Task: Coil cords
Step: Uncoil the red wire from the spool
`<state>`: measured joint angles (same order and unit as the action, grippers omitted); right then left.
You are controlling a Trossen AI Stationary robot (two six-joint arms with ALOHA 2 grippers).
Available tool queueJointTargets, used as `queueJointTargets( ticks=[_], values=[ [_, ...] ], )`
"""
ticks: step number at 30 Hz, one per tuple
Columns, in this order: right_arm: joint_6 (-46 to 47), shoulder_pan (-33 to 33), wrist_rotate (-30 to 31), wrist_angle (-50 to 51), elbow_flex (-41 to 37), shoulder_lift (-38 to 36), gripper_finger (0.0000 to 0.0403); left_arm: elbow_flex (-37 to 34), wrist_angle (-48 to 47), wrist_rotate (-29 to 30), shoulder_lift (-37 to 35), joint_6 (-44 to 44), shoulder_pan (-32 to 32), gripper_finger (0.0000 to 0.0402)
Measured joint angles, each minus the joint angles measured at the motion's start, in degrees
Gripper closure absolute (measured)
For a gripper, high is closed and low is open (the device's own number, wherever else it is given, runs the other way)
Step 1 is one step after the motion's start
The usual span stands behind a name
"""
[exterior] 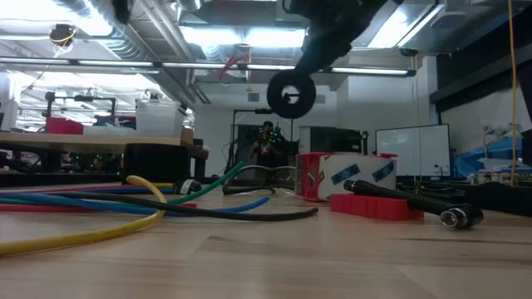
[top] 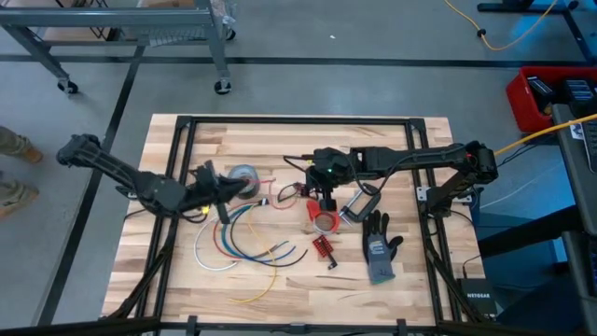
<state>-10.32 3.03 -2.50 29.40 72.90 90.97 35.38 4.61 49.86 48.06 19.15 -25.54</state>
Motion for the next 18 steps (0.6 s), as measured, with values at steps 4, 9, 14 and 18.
queueJointTargets(
  ticks=[4,9,14,18],
  values=[
    [1.24,0.0,-3.43,-1.57,0.0,0.01,0.0398,0.0,-18.71,1.11,-5.2,12.14,0.02,0.0401],
    [2.98,0.0,-9.07,-10.11,0.0,0.01,0.0398,-0.25,-37.65,-1.49,-6.67,32.91,0.0,0.0401],
    [4.45,-0.04,-8.8,-26.03,0.0,0.01,0.0398,-2.4,-35.97,-8.1,-3.87,41.79,-0.02,0.0401],
    [4.44,-0.04,-1.15,-38.4,0.0,0.01,0.0398,-2.49,-28.86,-10.3,1.08,41.18,-0.02,0.0401]
  ],
)
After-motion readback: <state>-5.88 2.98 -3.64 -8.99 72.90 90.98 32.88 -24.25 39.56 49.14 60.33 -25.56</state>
